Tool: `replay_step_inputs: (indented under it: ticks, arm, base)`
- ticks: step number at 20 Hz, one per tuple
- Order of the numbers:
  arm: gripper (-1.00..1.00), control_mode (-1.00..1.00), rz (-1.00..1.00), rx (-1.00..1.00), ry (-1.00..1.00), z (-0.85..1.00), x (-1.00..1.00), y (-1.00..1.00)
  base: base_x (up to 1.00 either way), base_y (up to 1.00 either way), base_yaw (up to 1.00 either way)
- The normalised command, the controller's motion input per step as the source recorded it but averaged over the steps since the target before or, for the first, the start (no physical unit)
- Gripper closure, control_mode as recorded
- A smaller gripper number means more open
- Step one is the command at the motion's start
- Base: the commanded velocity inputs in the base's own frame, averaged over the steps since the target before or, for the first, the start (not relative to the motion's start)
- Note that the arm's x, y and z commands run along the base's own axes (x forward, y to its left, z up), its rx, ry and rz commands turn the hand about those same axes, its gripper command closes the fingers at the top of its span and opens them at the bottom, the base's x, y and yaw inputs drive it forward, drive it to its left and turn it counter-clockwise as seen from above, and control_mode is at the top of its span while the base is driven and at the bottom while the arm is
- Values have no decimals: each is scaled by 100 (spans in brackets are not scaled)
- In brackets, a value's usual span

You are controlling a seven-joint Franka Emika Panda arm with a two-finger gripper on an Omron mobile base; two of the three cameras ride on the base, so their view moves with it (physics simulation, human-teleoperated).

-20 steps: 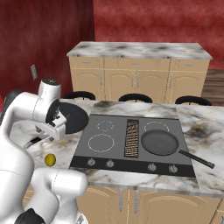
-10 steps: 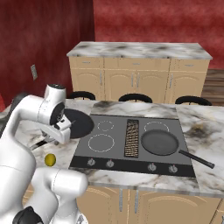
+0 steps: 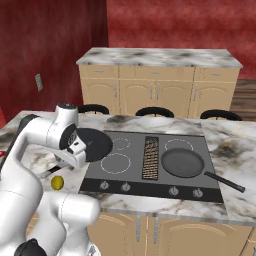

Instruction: Place both pans onto different burners. Then place the lemon and the steak on different pans.

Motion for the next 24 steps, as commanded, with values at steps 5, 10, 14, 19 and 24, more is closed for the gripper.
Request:
replay_step_inputs:
  ticks: [5,10,14,19,24]
  arm:
    - [100,-100,-1,0,0,-2,20,-25]
    - [100,-100,0,0,1,-31,30,-6]
    - [100,-100,0,-1,2,-49,43,-4]
    - [100,-100,0,-3,2,-40,29,-15]
    - [100,-100,-1,-2,1,-34,23,-26]
  base:
    - [0,0,0]
    - [0,0,0]
    - [0,0,0]
    - [0,0,0]
    - [0,0,0]
